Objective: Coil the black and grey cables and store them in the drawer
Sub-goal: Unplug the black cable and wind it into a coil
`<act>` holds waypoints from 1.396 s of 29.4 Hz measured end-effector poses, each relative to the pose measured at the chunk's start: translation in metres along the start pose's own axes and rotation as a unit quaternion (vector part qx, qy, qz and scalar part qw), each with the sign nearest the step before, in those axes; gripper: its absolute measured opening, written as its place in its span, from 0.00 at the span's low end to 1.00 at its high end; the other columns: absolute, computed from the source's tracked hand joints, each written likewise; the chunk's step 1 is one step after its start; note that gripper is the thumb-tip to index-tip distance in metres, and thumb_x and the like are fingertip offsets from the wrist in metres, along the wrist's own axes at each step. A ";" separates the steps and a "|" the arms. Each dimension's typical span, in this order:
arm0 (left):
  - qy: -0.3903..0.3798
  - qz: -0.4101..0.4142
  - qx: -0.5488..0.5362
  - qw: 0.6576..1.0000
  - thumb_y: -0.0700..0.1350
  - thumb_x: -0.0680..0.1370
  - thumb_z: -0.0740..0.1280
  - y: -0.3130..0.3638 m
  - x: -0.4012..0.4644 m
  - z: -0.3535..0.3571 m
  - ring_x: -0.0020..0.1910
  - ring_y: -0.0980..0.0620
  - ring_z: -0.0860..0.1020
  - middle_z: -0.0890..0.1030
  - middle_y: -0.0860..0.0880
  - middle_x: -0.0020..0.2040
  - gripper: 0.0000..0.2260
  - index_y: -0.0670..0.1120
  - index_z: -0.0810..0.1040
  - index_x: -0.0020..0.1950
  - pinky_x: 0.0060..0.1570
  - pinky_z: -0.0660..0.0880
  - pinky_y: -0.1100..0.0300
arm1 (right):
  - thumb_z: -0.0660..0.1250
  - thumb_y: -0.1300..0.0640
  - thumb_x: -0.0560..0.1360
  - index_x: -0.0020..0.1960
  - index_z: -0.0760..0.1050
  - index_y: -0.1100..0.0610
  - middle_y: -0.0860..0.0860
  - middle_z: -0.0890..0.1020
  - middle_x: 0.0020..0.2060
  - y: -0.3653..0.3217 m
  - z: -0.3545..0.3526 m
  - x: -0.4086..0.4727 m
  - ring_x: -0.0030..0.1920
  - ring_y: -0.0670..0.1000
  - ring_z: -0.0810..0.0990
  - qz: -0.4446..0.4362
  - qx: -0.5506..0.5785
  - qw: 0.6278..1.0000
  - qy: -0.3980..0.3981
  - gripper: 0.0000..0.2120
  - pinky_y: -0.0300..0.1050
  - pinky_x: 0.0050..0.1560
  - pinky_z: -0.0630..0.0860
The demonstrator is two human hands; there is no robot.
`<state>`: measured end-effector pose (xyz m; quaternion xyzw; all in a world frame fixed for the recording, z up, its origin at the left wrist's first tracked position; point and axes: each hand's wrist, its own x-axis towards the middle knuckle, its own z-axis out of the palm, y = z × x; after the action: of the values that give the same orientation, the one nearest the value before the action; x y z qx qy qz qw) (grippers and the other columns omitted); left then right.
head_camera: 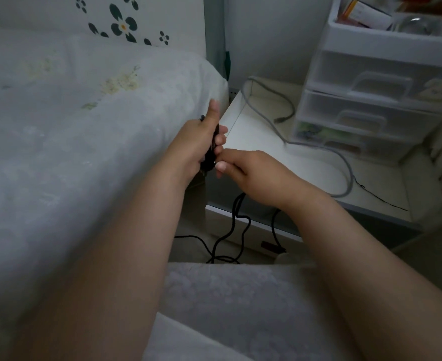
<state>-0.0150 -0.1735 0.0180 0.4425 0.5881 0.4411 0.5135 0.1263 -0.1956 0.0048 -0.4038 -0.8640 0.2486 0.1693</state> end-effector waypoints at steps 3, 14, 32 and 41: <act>-0.004 -0.025 -0.029 0.999 0.67 0.78 0.52 0.001 0.001 -0.001 0.27 0.57 0.70 0.70 0.54 0.27 0.31 0.42 0.79 0.53 0.39 0.73 0.60 | 0.55 0.51 0.82 0.44 0.67 0.43 0.38 0.73 0.35 0.001 -0.003 0.001 0.38 0.36 0.72 -0.004 0.011 1.000 0.024 0.08 0.29 0.37 0.63; -0.041 -0.013 0.052 0.998 0.66 0.78 0.53 -0.004 -0.006 0.009 0.24 0.55 0.70 0.72 0.52 0.23 0.27 0.46 0.70 0.31 0.26 0.68 0.63 | 0.54 0.50 0.82 0.47 0.71 0.53 0.40 0.77 0.36 0.004 -0.008 0.002 0.39 0.43 0.75 0.007 0.034 0.993 0.110 0.11 0.31 0.39 0.68; -0.207 -0.025 -0.103 0.973 0.73 0.67 0.57 -0.006 -0.007 0.009 0.20 0.58 0.62 0.65 0.52 0.23 0.29 0.46 0.68 0.32 0.23 0.62 0.65 | 0.64 0.33 0.70 0.45 0.62 0.52 0.50 0.81 0.37 0.021 -0.009 0.012 0.32 0.49 0.74 0.138 0.133 0.967 0.171 0.24 0.48 0.35 0.71; -0.286 0.007 0.008 0.958 0.45 0.73 0.72 -0.004 -0.007 0.003 0.21 0.58 0.65 0.67 0.53 0.25 0.08 0.45 0.74 0.41 0.24 0.64 0.65 | 0.68 0.60 0.75 0.46 0.71 0.55 0.49 0.74 0.30 0.051 -0.033 0.005 0.32 0.45 0.70 0.065 0.356 0.927 0.093 0.06 0.38 0.39 0.67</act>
<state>-0.0119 -0.1808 0.0151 0.5582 0.4168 0.2950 0.6540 0.1711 -0.1535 0.0035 -0.3936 -0.6705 0.5120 0.3652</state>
